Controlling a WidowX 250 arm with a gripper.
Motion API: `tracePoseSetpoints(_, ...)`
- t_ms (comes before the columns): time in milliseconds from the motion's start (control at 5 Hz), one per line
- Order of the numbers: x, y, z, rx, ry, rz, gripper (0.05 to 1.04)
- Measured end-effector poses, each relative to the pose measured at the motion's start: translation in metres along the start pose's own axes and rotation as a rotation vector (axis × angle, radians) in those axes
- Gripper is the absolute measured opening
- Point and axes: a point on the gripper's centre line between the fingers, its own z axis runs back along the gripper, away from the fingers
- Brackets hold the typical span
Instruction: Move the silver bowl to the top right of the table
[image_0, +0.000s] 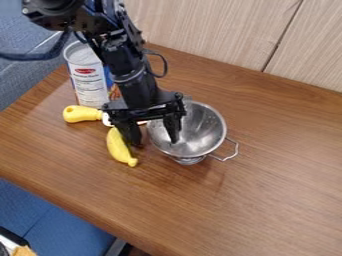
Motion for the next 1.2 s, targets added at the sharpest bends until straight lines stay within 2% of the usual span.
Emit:
tracePoseSetpoints(200,0.008,-0.001,0.000,0.004,-0.021,0.018,0.657)
tracePoseSetpoints(400,0.007,-0.005,-0.001,-0.009,-0.013,0.006,0.354)
tracePoseSetpoints(600,0.004,-0.010,0.002,-0.023,-0.003,-0.020,0.158)
tracePoseSetpoints(800,-0.003,-0.013,0.003,-0.040,0.040,-0.054,0.087)
tracePoseSetpoints(1000,-0.002,-0.008,0.010,-0.062,0.071,-0.070,0.084)
tracePoseSetpoints(1200,0.008,-0.007,0.023,-0.098,0.077,-0.084,0.084)
